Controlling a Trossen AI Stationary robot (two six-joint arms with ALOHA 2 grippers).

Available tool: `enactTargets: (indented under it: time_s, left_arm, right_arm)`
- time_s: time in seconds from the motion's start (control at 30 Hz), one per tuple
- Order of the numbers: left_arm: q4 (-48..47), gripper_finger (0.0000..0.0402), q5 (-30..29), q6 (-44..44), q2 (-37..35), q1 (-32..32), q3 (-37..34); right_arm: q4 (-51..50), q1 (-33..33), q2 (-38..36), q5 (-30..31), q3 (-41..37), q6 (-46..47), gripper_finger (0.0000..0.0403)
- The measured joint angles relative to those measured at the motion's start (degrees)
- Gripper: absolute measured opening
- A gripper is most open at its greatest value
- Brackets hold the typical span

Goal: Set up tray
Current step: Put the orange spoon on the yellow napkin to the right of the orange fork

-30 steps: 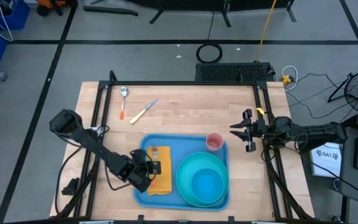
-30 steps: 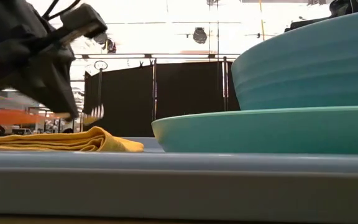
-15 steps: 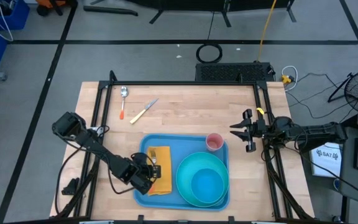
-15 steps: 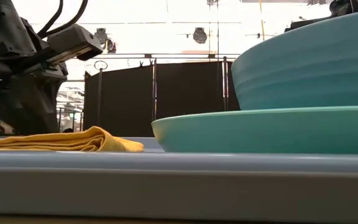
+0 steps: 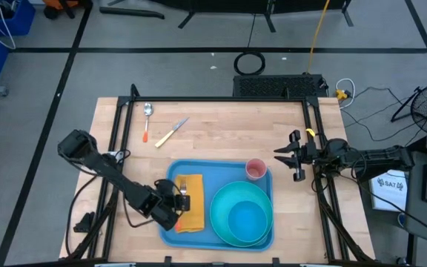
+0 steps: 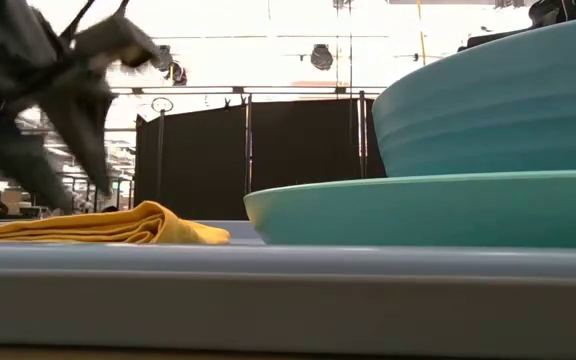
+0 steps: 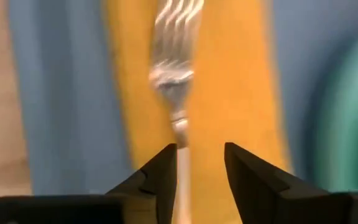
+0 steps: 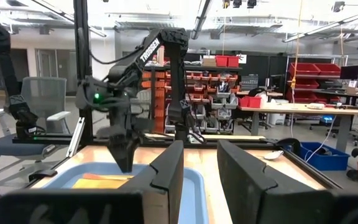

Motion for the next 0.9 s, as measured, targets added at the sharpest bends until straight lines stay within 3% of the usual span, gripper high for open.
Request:
enactTargets:
  time_s: [0.17, 0.4, 0.6, 0.7, 0.9]
  left_arm:
    - [-2.13, 0.0144, -9.27, 10.93, -6.80, 0.00, 0.07]
    - [-25.41, 0.0145, -17.33, 20.27, -19.62, 6.37, 0.07]
    - [-45.12, 0.0145, -14.75, 26.09, -28.25, 19.44, -0.06]
    - [-43.55, 0.0145, -13.71, 37.55, -33.18, 28.08, -0.07]
    - [-35.41, 0.0145, -4.55, 61.40, -39.24, 47.41, -0.04]
  right_arm:
    - [0.19, 0.00, -0.02, 0.03, 0.00, 0.06, 0.0089]
    - [0.46, 0.00, 0.00, 0.12, 0.00, 0.25, 0.0089]
    - [1.92, 0.00, 0.00, 0.42, 0.00, 0.59, 0.0089]
    - [2.84, 0.00, 0.01, 0.42, 0.00, 0.64, 0.0089]
    - [3.43, 0.00, 0.00, 0.42, 0.00, 0.60, 0.0089]
